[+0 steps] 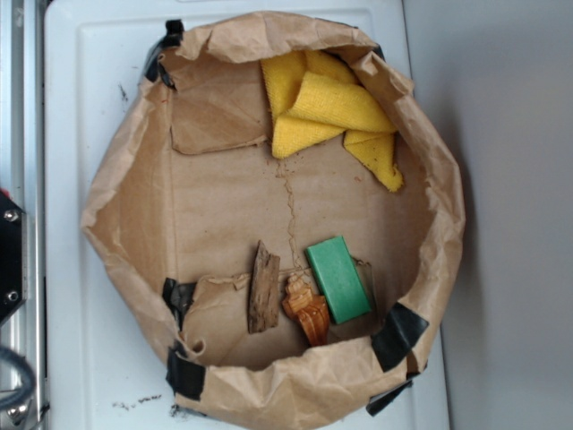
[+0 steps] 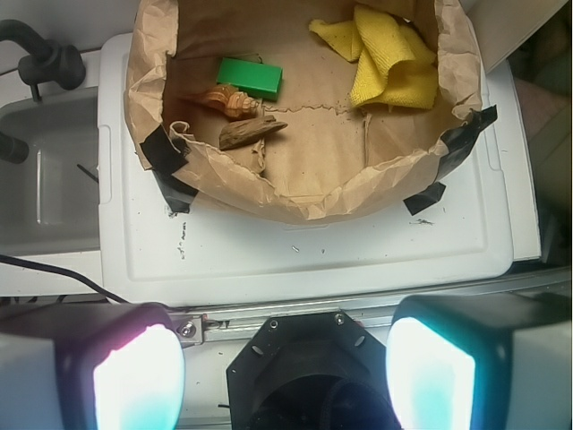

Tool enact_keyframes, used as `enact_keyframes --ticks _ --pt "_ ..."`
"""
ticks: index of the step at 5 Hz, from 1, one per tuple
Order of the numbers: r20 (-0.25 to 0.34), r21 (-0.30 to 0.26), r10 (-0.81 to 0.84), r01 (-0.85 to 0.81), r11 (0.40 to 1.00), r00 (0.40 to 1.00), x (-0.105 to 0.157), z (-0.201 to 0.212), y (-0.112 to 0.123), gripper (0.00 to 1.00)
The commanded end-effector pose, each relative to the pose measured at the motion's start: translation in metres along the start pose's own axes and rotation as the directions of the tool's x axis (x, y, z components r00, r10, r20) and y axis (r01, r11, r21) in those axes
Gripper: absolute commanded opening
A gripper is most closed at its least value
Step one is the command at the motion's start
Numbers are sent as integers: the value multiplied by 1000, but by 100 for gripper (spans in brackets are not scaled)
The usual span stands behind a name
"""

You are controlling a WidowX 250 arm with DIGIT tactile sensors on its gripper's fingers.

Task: Grab the shell.

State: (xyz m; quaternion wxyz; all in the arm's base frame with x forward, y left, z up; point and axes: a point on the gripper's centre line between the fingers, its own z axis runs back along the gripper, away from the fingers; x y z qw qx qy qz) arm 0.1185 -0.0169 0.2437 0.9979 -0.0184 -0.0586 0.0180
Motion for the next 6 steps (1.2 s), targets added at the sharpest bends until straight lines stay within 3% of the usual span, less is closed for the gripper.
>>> enact_keyframes --ticks 1,2,3,4,5,6 --pt "0 0 0 0 1000 1000 0 0 0 100" --pt "58 -37 19 -17 999 998 50 -3 3 100" --pt "142 -34 -2 6 999 990 65 -1 -2 100" --pt "223 -36 -152 163 986 963 65 0 -12 100" --pt "244 -36 -375 395 918 894 68 -7 -27 100" --pt "235 -74 -473 501 863 849 81 -16 -31 100"
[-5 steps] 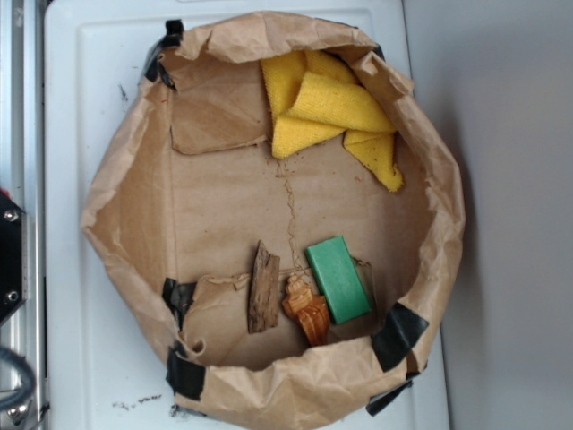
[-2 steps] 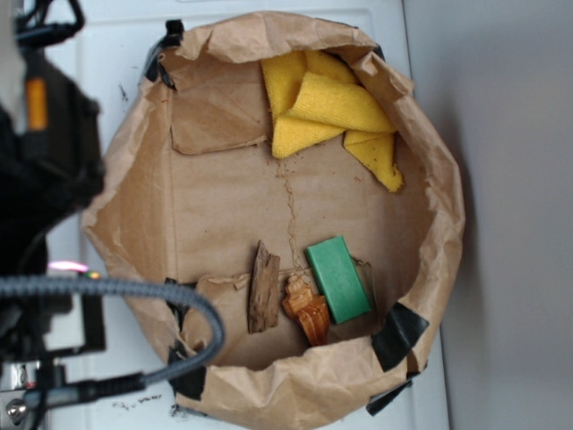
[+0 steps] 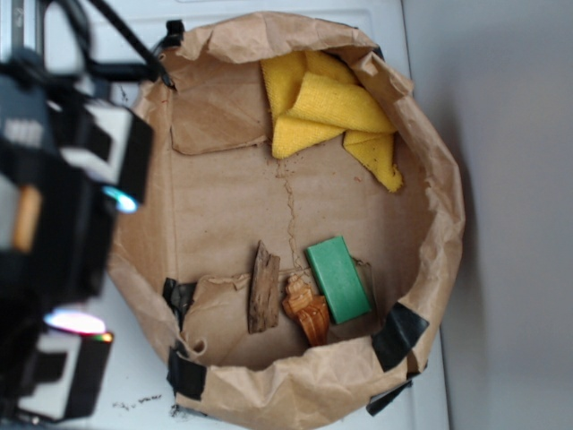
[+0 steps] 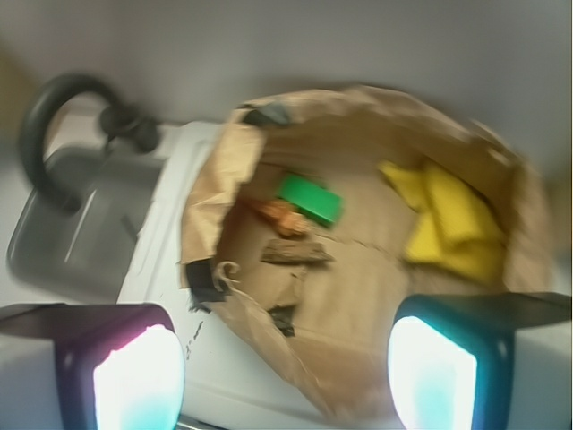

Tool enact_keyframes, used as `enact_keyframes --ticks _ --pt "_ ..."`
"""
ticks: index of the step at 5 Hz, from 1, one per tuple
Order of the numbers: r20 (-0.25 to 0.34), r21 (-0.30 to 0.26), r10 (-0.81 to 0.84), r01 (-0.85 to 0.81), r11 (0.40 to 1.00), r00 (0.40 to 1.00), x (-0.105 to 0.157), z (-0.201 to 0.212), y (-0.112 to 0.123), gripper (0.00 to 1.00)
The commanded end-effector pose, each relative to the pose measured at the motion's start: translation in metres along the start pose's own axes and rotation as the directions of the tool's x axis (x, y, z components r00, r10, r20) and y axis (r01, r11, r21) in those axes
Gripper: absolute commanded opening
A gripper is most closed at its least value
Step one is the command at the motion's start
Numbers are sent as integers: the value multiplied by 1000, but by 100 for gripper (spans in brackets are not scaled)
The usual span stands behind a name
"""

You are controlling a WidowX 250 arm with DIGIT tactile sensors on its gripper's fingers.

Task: Grab the shell.

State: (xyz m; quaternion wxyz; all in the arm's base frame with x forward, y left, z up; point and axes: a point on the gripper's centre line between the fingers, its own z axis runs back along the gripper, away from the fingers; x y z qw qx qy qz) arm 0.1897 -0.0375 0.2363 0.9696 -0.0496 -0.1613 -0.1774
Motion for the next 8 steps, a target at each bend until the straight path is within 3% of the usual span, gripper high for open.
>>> enact_keyframes --ticks 1,2,5,6,7,8 --pt "-15 -81 -130 129 988 991 31 -17 10 100" --pt "-40 -23 -44 43 999 998 40 -28 31 100" --pt "-40 -23 -44 43 999 998 40 -28 31 100" --pt "-60 -73 -187 182 981 981 46 -46 66 100" --pt "-74 -82 -331 325 942 941 43 -63 90 100" --pt "-90 -125 -442 430 894 893 42 -89 99 100"
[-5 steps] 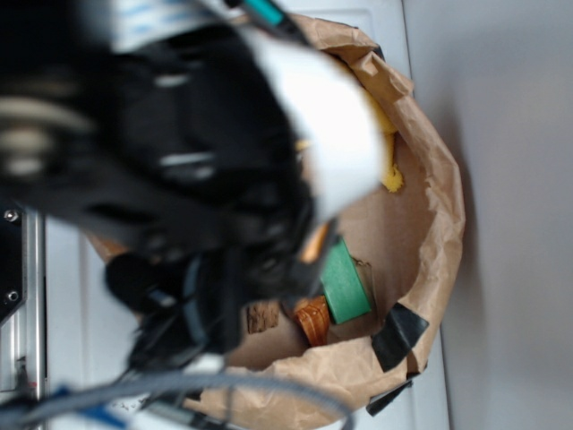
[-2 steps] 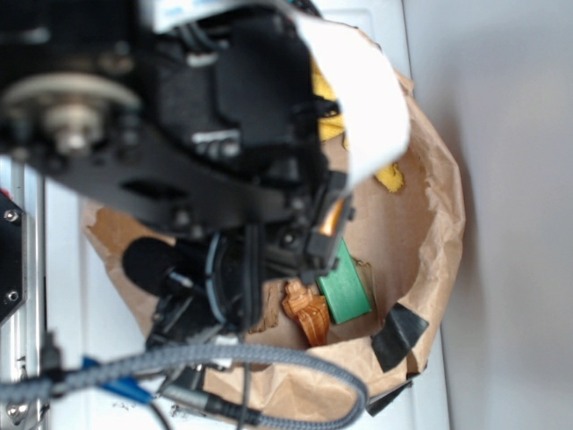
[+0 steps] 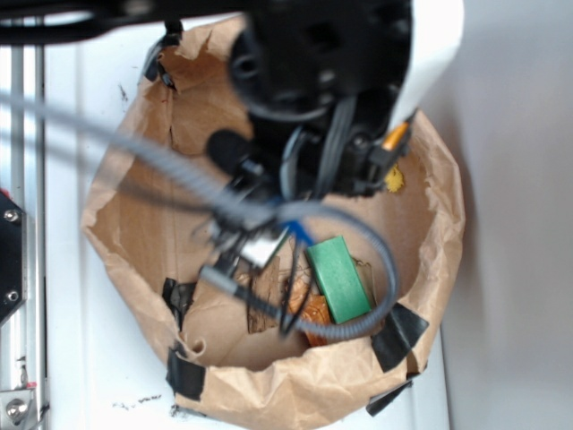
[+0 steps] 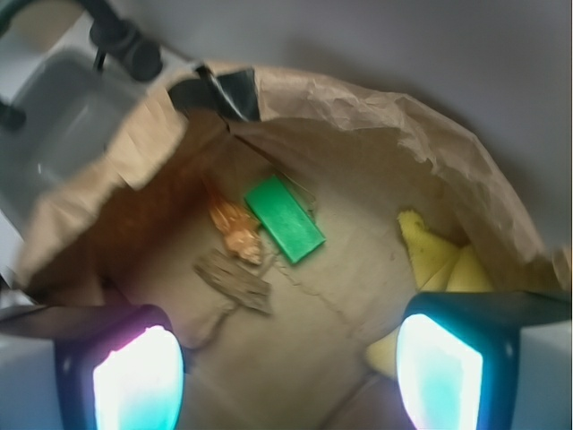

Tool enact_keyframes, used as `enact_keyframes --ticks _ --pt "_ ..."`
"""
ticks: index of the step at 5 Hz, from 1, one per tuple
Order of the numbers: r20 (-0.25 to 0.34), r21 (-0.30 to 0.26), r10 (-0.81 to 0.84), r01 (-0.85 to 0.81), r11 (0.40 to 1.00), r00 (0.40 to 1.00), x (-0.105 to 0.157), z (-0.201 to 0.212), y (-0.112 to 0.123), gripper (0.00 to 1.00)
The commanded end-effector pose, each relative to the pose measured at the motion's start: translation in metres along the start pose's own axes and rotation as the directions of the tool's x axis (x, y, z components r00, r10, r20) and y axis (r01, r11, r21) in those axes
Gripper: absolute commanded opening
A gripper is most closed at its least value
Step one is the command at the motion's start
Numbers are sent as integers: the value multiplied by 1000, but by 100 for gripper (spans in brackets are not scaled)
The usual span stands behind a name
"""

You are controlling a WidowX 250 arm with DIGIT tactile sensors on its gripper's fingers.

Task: Grab the shell.

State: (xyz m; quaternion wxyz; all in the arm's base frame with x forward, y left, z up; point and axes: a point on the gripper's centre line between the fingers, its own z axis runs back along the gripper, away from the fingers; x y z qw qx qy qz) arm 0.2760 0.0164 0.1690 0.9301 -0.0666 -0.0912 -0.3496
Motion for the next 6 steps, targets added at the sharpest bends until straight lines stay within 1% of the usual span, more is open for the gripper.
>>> enact_keyframes --ticks 1,2,3,4,5,6 --pt "-70 36 -299 302 953 952 12 -48 1 100" --pt "-68 60 -420 424 904 905 30 -70 -29 100" --pt "-11 75 -539 538 840 842 48 -82 -59 100" --pt "-20 78 -586 585 807 810 57 -95 -68 100" --pt "-3 10 -633 633 774 774 58 -122 -61 100" --pt "84 -128 -655 660 740 751 42 -136 -44 100"
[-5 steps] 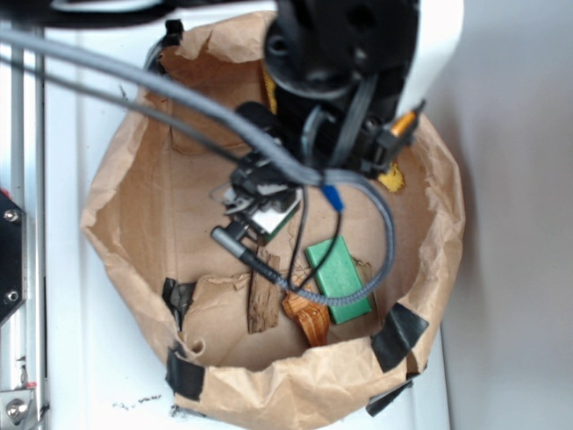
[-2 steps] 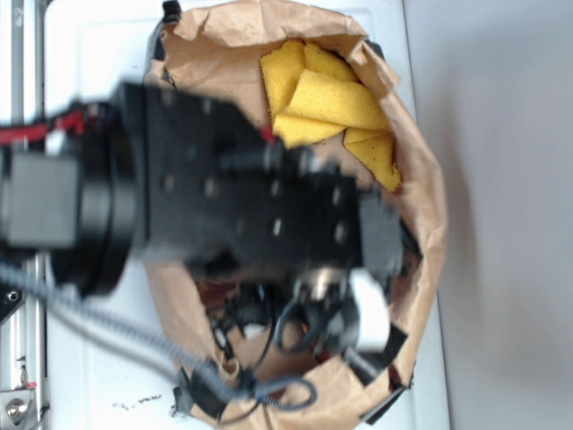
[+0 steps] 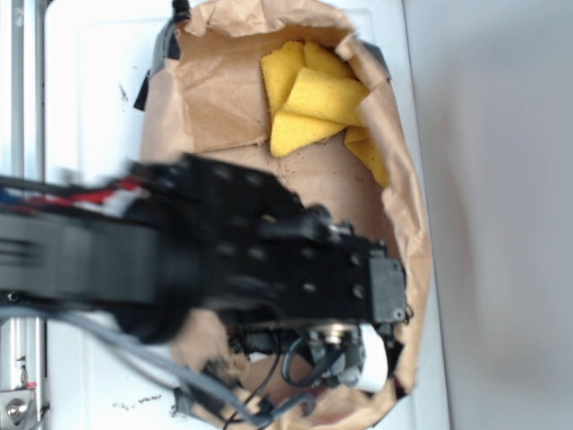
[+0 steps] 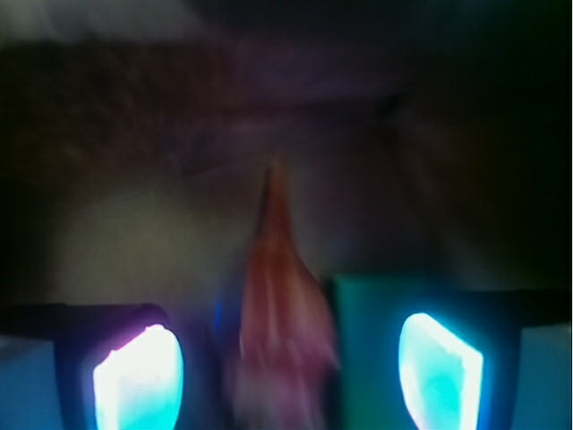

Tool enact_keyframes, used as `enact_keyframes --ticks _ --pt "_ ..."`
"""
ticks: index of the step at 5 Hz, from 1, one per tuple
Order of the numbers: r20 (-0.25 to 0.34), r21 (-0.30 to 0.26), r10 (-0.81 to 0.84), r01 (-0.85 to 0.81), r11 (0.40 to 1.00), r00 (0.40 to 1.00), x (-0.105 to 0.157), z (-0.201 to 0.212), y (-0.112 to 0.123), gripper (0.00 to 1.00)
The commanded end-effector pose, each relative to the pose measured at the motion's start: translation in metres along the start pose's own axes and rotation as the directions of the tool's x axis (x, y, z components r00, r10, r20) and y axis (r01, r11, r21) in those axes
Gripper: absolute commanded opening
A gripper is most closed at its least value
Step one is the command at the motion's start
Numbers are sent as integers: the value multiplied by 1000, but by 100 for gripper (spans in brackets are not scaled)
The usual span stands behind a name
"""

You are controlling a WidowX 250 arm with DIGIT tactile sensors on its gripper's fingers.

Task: Grab the shell.

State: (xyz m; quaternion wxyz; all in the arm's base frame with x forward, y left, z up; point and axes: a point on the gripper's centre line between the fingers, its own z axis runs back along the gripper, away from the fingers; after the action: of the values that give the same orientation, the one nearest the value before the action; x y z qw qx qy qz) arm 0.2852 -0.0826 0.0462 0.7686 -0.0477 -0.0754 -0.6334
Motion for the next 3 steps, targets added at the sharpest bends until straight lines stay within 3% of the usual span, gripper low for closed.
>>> enact_keyframes --ticks 1,2,3 --pt "120 -144 -117 134 981 986 -29 -10 9 100" --pt "80 -96 -103 111 989 991 -33 -5 11 0" --pt "121 -37 -62 67 997 991 -37 10 17 0"
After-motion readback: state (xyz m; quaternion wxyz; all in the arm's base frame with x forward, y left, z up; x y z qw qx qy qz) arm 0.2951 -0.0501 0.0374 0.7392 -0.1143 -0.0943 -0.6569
